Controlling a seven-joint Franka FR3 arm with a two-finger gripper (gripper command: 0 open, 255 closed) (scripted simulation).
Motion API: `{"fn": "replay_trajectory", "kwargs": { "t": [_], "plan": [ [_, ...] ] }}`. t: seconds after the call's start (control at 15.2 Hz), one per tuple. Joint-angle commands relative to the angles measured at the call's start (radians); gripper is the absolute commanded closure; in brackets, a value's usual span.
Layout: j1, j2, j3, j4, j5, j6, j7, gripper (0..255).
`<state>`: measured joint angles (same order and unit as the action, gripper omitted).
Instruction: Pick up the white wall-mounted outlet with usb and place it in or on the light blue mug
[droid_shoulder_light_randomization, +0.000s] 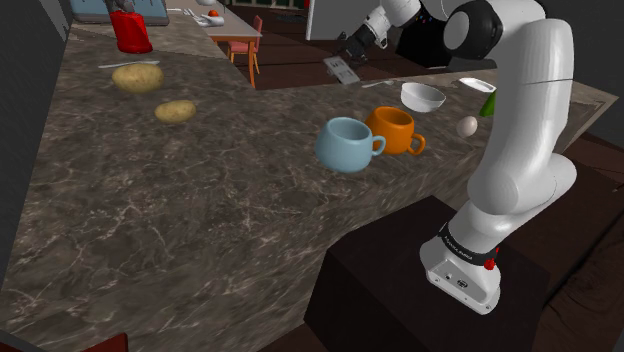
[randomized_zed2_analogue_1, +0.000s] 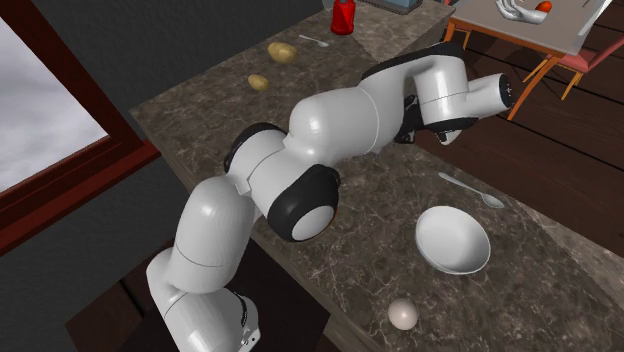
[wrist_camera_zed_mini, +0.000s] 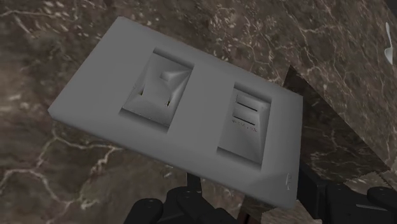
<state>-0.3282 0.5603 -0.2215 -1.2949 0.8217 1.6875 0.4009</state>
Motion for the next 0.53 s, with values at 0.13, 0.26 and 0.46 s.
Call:
{"fn": "replay_trajectory", "kwargs": {
  "t": [0.13,0.26,0.46],
  "plan": [
    [-0.006,-0.006,-0.002,0.042,-0.005,-0.038,0.029,255],
    [-0.009,-0.007,-0.002,0.065,-0.007,-0.057,0.044,255],
    [-0.014,-0.007,-0.002,0.103,-0.009,-0.086,0.068,255]
  ]
}}
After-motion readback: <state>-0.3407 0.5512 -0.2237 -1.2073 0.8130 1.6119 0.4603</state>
